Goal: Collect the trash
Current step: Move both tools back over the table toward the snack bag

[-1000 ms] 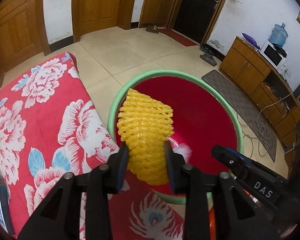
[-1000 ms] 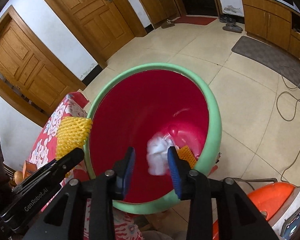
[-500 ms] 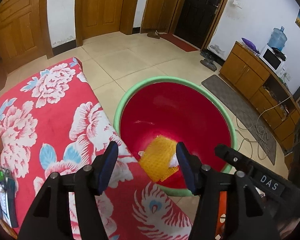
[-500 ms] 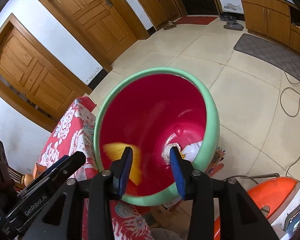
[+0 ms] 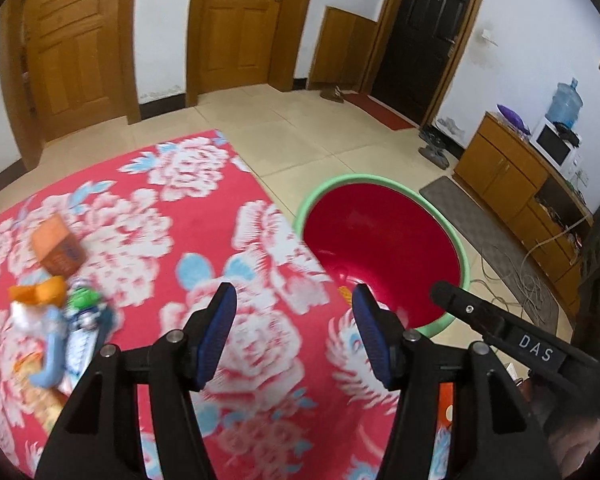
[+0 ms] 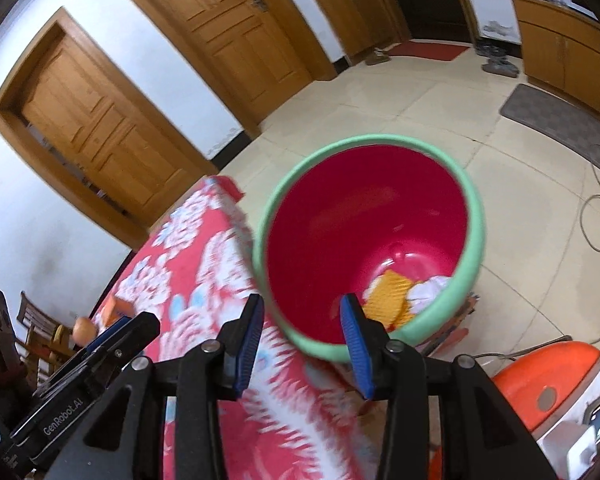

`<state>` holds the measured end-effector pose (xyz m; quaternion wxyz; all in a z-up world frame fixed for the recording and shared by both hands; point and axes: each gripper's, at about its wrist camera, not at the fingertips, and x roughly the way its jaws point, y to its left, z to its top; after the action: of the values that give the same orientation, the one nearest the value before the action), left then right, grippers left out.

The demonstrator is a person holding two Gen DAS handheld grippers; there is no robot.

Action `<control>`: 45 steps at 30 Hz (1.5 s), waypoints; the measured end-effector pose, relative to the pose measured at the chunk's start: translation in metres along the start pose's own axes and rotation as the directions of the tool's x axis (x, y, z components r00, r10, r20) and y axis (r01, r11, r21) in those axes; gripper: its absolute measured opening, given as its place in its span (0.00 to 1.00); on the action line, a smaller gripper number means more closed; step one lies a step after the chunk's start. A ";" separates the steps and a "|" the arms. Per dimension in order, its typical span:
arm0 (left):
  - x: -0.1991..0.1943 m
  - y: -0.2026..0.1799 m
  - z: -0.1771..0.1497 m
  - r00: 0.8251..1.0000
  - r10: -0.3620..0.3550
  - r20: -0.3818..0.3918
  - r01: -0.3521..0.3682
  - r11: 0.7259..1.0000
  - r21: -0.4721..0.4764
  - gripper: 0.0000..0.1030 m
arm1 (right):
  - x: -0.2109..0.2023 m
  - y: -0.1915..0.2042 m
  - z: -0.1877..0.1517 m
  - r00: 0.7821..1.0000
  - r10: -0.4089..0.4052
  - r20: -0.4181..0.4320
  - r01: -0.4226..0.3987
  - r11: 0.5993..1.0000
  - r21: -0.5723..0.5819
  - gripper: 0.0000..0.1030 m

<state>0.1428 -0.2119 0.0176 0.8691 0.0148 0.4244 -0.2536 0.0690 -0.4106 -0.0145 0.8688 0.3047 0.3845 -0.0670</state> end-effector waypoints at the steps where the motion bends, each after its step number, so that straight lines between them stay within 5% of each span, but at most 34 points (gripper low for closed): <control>1: -0.007 0.005 -0.002 1.000 0.008 0.007 -0.008 1.000 -0.010 0.58 | -0.001 0.006 -0.002 1.000 0.010 -0.002 -0.010 1.000 -0.009 0.42; 11: -0.055 0.064 -0.032 0.989 0.143 0.042 -0.138 0.985 -0.106 0.60 | -0.008 0.070 -0.030 0.995 0.090 -0.041 -0.094 0.986 -0.139 0.43; 27: -0.076 0.163 -0.089 0.945 0.324 -0.038 -0.321 0.903 -0.285 0.60 | 0.004 0.146 -0.071 0.978 0.159 -0.138 -0.192 0.944 -0.268 0.44; 45: -0.051 0.186 -0.102 0.963 0.254 -0.095 -0.271 0.899 -0.344 0.60 | 0.028 0.163 -0.086 0.974 0.131 -0.185 -0.185 0.930 -0.317 0.44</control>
<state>0.1271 -0.0031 -0.0446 0.8733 -0.0786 0.4778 -0.0535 0.0918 -0.2262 -0.0010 0.8765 0.1881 0.4331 0.0938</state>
